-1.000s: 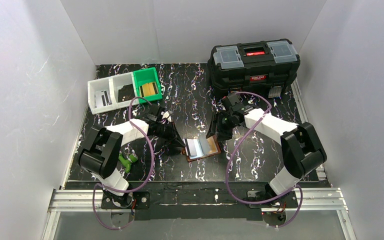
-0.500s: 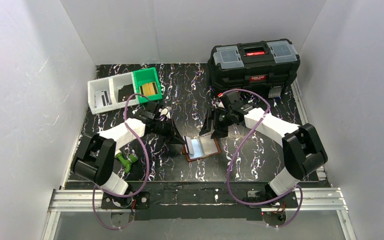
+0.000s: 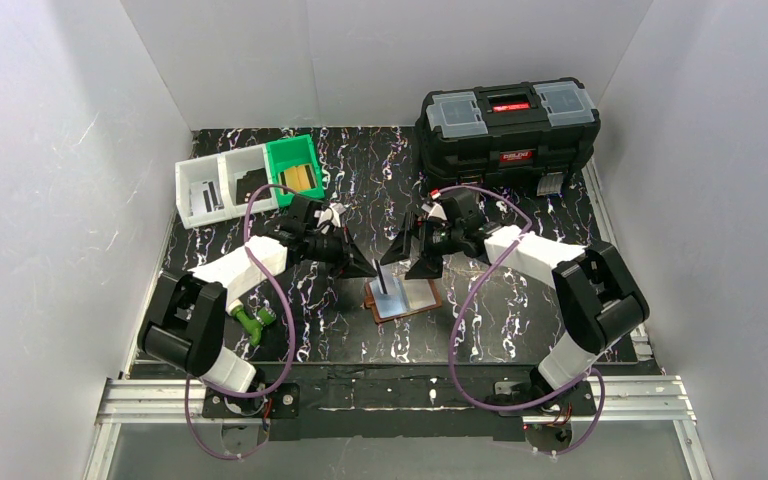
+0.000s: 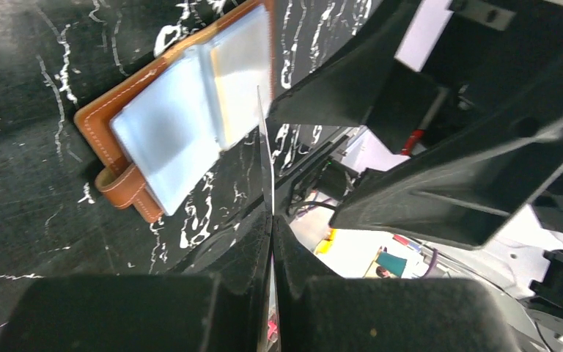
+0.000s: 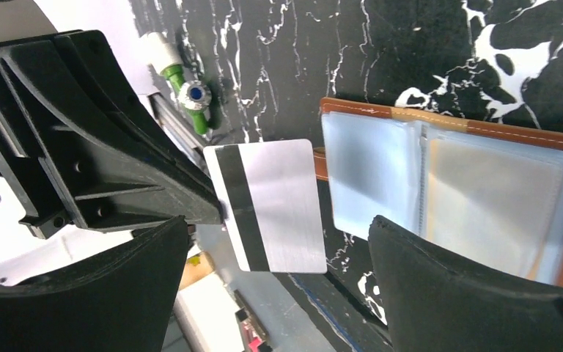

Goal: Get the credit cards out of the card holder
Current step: Remove the credit card from the card holder, then place the credit card in the storage box.

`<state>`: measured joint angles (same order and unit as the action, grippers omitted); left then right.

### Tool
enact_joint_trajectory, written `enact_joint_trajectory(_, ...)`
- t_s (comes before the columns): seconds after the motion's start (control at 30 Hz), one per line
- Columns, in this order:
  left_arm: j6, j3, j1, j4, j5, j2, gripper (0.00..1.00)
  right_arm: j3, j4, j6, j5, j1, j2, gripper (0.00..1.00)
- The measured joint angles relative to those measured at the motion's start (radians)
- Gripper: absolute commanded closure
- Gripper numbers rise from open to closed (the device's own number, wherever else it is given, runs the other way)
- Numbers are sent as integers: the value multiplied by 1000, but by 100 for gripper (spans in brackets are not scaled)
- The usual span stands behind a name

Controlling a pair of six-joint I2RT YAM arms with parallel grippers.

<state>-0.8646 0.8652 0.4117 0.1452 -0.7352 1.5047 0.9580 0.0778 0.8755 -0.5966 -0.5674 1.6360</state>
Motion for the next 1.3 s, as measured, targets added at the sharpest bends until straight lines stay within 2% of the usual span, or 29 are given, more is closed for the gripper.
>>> enact_joint_trajectory(0.33,-109,17,-4,-110,-53,-1,100,-160,-373,256,-129,83,2,2)
enact_joint_trajectory(0.47,-142,19,-4,-155,-67,-1,100,-215,-576,403,-181,88,31,10)
enact_joint_trajectory(0.53,-156,19,-4,-175,-71,-1,100,-246,-708,492,-204,89,66,21)
enact_joint_trajectory(0.67,-175,19,-4,-203,-77,-1,100,-304,-945,666,-234,91,141,54)
enact_joint_trajectory(0.8,-185,19,-5,-216,-80,-2,100,-341,-1091,778,-246,100,171,82)
enact_joint_trajectory(0.9,-185,17,-15,-215,-78,-3,100,-357,-1162,829,-247,119,173,97)
enact_joint_trajectory(1.07,-184,6,-17,-201,-78,-4,100,-359,-1236,870,-248,127,173,99)
enact_joint_trajectory(1.23,-189,5,-17,-212,-85,-7,71,-360,-1257,882,-250,126,173,99)
enact_joint_trajectory(1.3,-200,3,-16,-229,-90,-7,67,-360,-1268,887,-255,121,173,99)
